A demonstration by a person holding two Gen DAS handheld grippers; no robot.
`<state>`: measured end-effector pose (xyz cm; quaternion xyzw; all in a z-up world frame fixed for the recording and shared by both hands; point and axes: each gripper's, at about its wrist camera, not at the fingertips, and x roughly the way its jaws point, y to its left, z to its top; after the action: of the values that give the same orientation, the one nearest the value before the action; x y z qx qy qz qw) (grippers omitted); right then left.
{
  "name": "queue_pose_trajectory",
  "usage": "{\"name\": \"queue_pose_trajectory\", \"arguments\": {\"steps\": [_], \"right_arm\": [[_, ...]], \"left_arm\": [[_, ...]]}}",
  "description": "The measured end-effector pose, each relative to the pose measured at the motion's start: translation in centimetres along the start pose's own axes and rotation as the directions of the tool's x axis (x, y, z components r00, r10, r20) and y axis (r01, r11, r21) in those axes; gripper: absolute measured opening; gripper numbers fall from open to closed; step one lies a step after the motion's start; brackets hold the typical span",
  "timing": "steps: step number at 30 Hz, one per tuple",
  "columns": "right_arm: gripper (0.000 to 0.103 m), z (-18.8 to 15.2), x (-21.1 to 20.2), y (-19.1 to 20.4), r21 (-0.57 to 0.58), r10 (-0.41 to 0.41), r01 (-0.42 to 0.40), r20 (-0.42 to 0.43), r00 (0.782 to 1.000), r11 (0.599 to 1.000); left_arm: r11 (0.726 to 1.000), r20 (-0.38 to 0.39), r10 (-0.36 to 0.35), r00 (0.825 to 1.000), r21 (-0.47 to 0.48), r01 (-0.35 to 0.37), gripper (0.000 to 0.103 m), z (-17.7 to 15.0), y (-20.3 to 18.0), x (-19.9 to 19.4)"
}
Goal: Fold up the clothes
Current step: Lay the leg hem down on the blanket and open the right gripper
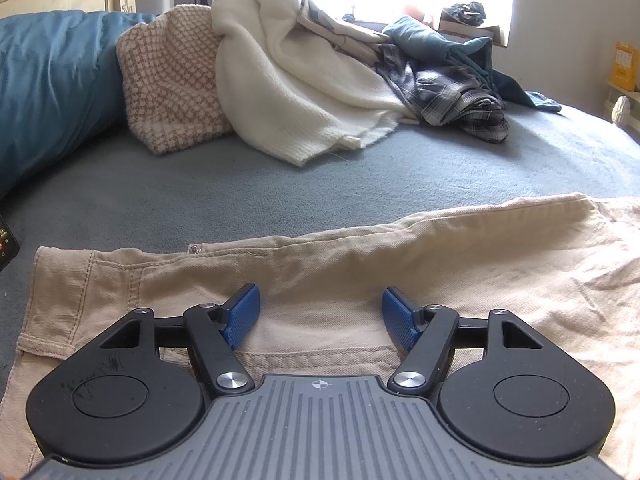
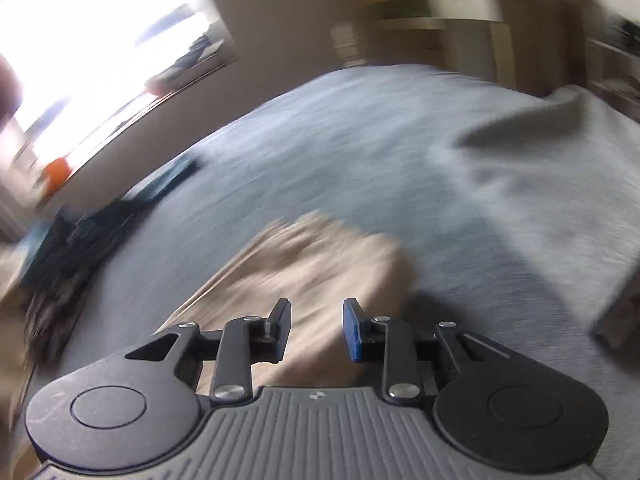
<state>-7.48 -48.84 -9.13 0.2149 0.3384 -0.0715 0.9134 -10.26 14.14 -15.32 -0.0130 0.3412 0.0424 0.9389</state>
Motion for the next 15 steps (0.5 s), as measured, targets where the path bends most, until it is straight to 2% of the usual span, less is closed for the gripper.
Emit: {"name": "queue_pose_trajectory", "arguments": {"steps": [2, 4, 6, 8, 11, 15], "right_arm": [[0.03, -2.0, -0.2, 4.0, -0.179, 0.132, -0.143, -0.069, 0.989, 0.973], [0.03, -4.5, -0.5, 7.6, -0.333, 0.234, -0.273, -0.155, 0.96, 0.902], [0.029, -7.1, -0.4, 9.9, -0.456, 0.262, -0.342, -0.231, 0.937, 0.821], [0.029, -9.2, 0.6, 10.8, -0.554, 0.187, -0.322, -0.287, 0.939, 0.768], [0.028, -9.8, 1.6, 10.3, -0.592, 0.108, -0.261, -0.281, 0.953, 0.763], [0.029, -5.1, 0.6, 9.3, -0.447, 0.12, -0.195, -0.191, 0.974, 0.873]], "left_arm": [[1.0, 0.0, -0.003, 1.0, -0.004, 0.003, 0.069, 0.0, 0.1, 0.0], [1.0, 0.003, -0.002, 1.0, -0.004, 0.002, 0.069, 0.0, 0.0, 0.0], [1.0, 0.006, -0.003, 1.0, -0.005, 0.003, 0.069, -0.1, 0.0, -0.1], [1.0, 0.008, -0.006, 1.0, -0.008, 0.006, 0.069, -0.1, 0.1, 0.0], [1.0, 0.011, -0.009, 1.0, -0.01, 0.009, 0.069, -0.1, 0.2, -0.1], [1.0, 0.014, -0.011, 1.0, -0.012, 0.011, 0.07, -0.2, 0.2, -0.1]]}}
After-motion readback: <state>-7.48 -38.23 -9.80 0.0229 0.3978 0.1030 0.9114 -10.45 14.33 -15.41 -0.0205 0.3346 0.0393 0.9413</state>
